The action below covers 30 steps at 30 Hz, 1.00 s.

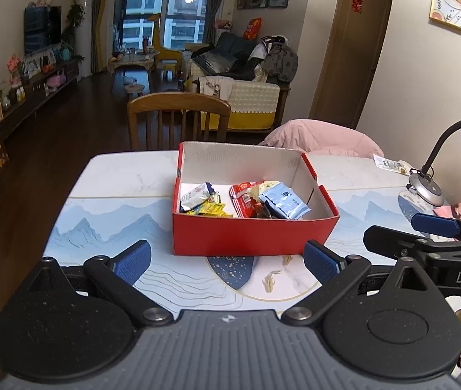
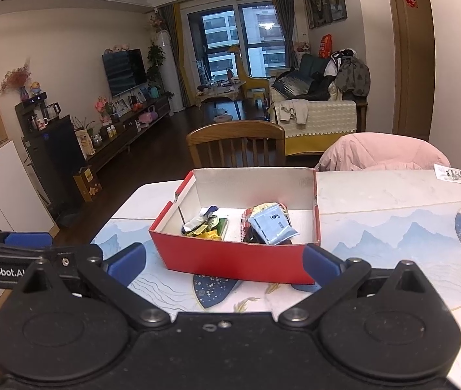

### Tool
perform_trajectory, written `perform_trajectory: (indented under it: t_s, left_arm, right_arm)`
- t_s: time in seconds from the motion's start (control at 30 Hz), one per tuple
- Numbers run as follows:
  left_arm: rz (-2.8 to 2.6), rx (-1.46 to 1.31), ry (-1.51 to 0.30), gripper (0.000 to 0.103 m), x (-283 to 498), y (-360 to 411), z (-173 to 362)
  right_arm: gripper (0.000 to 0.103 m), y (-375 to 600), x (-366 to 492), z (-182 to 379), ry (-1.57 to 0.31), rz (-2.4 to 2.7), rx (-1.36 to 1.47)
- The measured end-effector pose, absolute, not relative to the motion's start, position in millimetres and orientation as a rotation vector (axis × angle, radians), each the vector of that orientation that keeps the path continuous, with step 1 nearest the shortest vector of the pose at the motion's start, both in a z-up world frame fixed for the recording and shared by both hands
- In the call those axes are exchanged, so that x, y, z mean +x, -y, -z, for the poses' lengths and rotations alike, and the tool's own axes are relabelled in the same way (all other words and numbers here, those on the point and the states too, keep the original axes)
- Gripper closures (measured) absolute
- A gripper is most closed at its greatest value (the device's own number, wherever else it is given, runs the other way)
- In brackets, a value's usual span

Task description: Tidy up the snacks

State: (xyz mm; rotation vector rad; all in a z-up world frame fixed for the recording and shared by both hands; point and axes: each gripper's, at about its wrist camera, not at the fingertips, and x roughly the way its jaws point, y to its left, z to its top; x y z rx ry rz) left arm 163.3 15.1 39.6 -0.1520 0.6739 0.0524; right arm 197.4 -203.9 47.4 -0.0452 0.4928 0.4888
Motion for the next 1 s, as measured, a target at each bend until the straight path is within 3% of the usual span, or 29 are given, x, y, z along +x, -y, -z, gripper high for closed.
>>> perform_trajectory:
  t_s: [1.0]
  left_arm:
    - [0.0,-0.143,-0.672,0.002,150,-13,-40]
  right_arm:
    - [0.0,206,178,-44,-0.495,-0.438,-0.021]
